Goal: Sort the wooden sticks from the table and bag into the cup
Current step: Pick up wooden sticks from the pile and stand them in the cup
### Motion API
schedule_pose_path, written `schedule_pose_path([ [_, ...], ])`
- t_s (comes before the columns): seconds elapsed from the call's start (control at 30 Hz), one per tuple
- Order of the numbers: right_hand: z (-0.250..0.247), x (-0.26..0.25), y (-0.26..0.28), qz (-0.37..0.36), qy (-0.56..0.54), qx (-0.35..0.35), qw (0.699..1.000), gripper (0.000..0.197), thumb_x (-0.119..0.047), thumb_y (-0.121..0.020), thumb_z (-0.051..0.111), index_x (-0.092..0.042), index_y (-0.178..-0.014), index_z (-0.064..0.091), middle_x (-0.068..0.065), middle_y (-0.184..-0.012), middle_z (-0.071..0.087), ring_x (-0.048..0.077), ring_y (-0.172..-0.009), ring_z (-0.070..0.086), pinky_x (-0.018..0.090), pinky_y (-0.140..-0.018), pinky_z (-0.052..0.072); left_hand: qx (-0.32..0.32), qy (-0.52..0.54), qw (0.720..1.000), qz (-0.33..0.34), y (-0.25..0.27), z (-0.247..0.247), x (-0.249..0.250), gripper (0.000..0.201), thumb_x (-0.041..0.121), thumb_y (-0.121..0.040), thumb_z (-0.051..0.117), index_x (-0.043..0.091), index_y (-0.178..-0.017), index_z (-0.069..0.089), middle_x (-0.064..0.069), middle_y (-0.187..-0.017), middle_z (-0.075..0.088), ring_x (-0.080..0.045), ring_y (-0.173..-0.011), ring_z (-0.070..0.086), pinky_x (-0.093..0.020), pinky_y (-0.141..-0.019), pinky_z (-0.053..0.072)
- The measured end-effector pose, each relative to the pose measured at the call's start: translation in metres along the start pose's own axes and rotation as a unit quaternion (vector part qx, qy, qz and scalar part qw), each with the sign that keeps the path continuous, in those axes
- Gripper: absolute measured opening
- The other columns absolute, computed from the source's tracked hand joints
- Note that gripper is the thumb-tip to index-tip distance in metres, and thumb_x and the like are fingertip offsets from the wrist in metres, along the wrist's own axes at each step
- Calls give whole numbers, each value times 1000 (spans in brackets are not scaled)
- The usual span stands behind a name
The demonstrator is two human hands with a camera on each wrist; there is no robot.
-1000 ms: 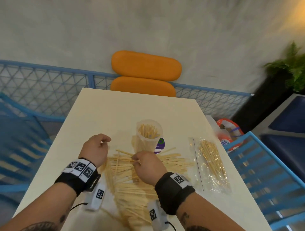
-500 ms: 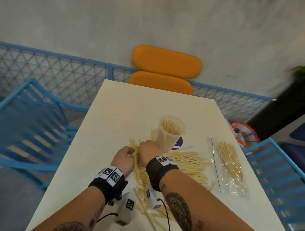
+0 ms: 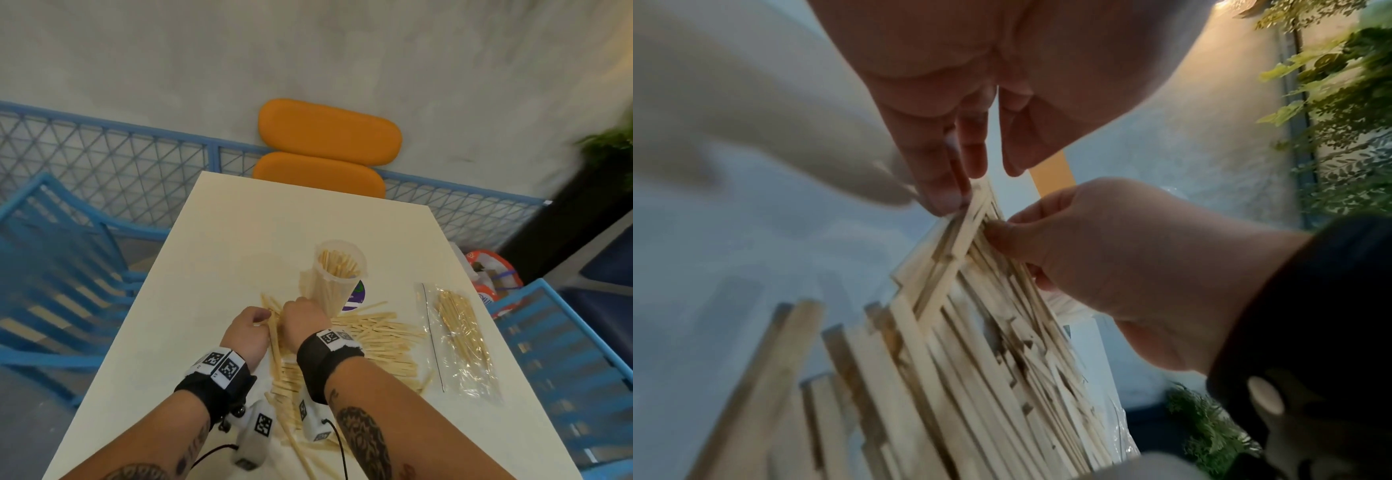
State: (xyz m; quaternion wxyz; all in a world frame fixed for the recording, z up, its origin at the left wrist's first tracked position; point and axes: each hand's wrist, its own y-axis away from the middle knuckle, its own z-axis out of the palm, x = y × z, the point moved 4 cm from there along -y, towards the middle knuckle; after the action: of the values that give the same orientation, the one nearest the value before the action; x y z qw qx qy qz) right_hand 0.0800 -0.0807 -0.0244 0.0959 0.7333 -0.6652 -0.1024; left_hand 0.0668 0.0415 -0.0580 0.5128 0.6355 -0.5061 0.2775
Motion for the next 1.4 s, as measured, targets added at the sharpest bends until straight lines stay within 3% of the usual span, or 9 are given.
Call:
schedule_pose_path([
  [0.23, -14, 6, 12, 2, -16, 27, 999, 26, 0, -96, 40, -3, -115, 58, 17, -115, 58, 34, -108, 57, 35, -81, 45, 21, -6, 1000, -3, 6, 1, 8, 30, 9, -89, 48, 33, -102, 61, -8, -111, 70, -30, -104, 66, -40, -91, 53],
  [0.53, -47, 50, 64, 63, -158, 131, 977, 21, -9, -96, 51, -12, -105, 69, 7, -99, 68, 25, -90, 65, 36, -78, 56, 40, -7, 998, 51, 17, -1, 33, 28, 6, -93, 50, 25, -109, 63, 3, -121, 58, -17, -104, 55, -30, -87, 42],
  [0.63, -50, 73, 91, 104, -354, 196, 909, 16, -24, -96, 61, -17, -102, 74, -1, -93, 73, 13, -86, 66, 23, -77, 52, 22, 53, 996, 62, 29, 12, 47, 21, 11, -95, 50, 26, -100, 64, 1, -110, 66, -21, -89, 63, -38, -81, 54],
  [0.83, -43, 95, 123, 157, -712, 208, 652, 13, -16, -91, 72, -8, -102, 73, 6, -87, 74, 10, -76, 65, 24, -71, 54, -227, 133, 962, 72, 69, 78, 87, 35, 22, -85, 64, 22, -119, 59, -3, -108, 73, -19, -97, 66, -37, -88, 52],
  [0.93, -40, 100, 131, 154, -757, 194, 605, 20, -14, -93, 70, -5, -109, 71, 2, -76, 68, 9, -59, 59, 25, -52, 48, -275, 86, 951, 114, 80, 102, 105, 31, 15, -94, 53, 22, -124, 52, -7, -98, 66, -21, -86, 59, -33, -77, 49],
  [1.03, -40, 107, 136, 157, -753, 200, 607, 16, -14, -91, 72, -3, -103, 71, 8, -80, 66, 18, -67, 59, 28, -51, 51, -264, 54, 954, 129, 82, 113, 110, 25, 9, -102, 40, 13, -125, 48, -7, -80, 53, -17, -64, 51, -26, -54, 44],
  [1.13, -45, 120, 139, 163, -702, 236, 652, 19, -11, -88, 73, -2, -103, 68, 4, -83, 63, 14, -75, 59, 18, -65, 51, -275, 39, 954, 110, 78, 119, 105, 23, 14, -103, 39, 8, -124, 46, -2, -70, 43, -15, -55, 39, -30, -52, 33],
  [1.27, -53, 127, 137, 160, -651, 265, 693, 43, -22, -96, 64, -33, -132, 42, -6, -110, 62, 10, -81, 64, 28, -66, 57, -319, 48, 944, 74, 83, 122, 96, 13, 14, -106, 37, 13, -109, 50, 1, -65, 37, -13, -51, 32, -26, -48, 24],
  [1.4, -48, 115, 122, 125, -537, 257, 794, 22, -24, -101, 52, -28, -122, 59, -7, -103, 68, 8, -86, 64, 37, -81, 55, -314, 55, 945, 76, 85, 114, 88, 11, 14, -106, 38, 15, -105, 48, 2, -62, 39, -14, -48, 35, -26, -45, 26],
])
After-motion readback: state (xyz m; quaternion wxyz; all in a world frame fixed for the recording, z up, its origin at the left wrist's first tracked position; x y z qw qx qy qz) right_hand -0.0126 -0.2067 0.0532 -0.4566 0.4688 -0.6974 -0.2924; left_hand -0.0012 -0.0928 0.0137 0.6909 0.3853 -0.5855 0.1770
